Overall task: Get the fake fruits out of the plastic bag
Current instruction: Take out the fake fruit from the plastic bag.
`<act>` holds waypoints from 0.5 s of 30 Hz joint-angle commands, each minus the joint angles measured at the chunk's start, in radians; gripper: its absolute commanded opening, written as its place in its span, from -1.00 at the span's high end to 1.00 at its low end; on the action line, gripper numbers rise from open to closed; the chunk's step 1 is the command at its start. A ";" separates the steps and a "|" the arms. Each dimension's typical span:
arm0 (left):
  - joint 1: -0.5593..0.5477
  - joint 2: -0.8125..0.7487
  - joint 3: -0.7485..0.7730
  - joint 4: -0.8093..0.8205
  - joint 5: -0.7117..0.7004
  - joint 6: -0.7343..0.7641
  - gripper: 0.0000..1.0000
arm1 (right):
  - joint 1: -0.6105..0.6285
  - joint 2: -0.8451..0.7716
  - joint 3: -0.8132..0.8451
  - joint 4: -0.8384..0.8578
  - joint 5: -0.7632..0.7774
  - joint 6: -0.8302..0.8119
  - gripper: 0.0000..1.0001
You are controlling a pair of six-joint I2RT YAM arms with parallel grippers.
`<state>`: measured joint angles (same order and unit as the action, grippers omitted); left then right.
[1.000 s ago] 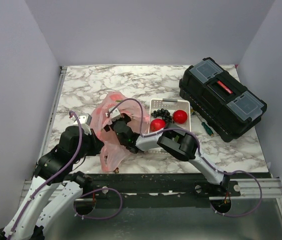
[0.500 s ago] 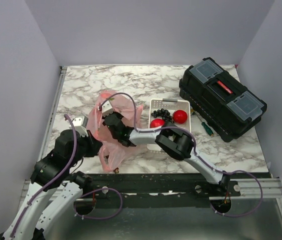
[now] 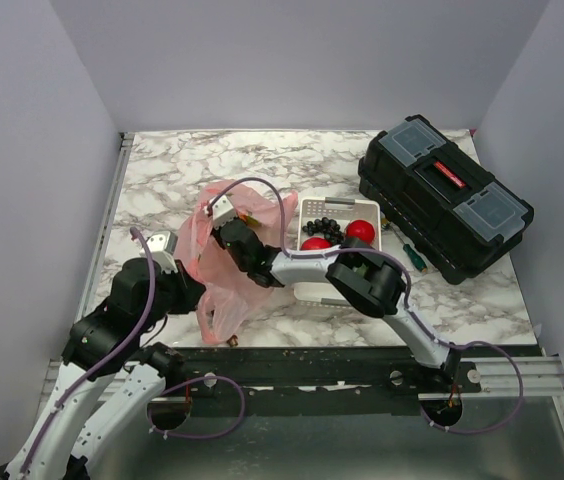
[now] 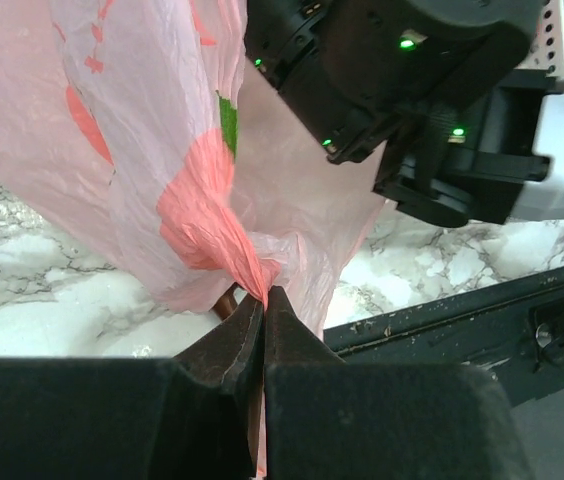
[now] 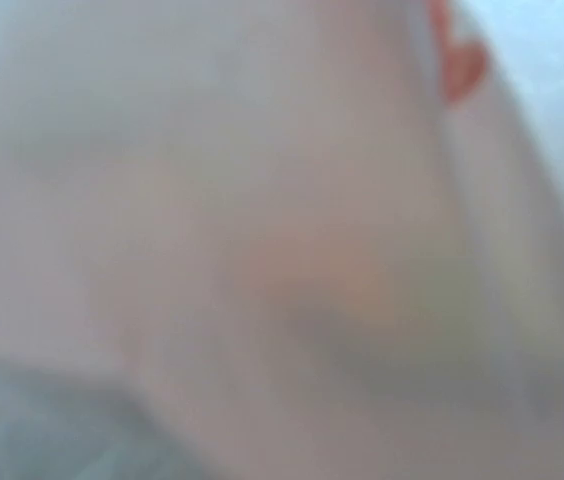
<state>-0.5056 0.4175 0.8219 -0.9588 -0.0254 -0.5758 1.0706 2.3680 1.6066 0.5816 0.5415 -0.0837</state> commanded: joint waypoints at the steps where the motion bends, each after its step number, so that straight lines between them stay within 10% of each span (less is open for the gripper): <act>1: 0.002 0.043 0.004 0.001 -0.011 0.002 1.00 | -0.004 -0.096 -0.065 -0.010 -0.068 0.034 0.60; 15: 0.003 0.058 0.000 0.005 -0.021 -0.009 1.00 | -0.004 -0.261 -0.242 -0.029 -0.141 0.161 0.71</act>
<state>-0.5056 0.4671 0.8219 -0.9588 -0.0288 -0.5766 1.0660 2.1632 1.3952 0.5816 0.4522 0.0006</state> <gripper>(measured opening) 0.002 0.321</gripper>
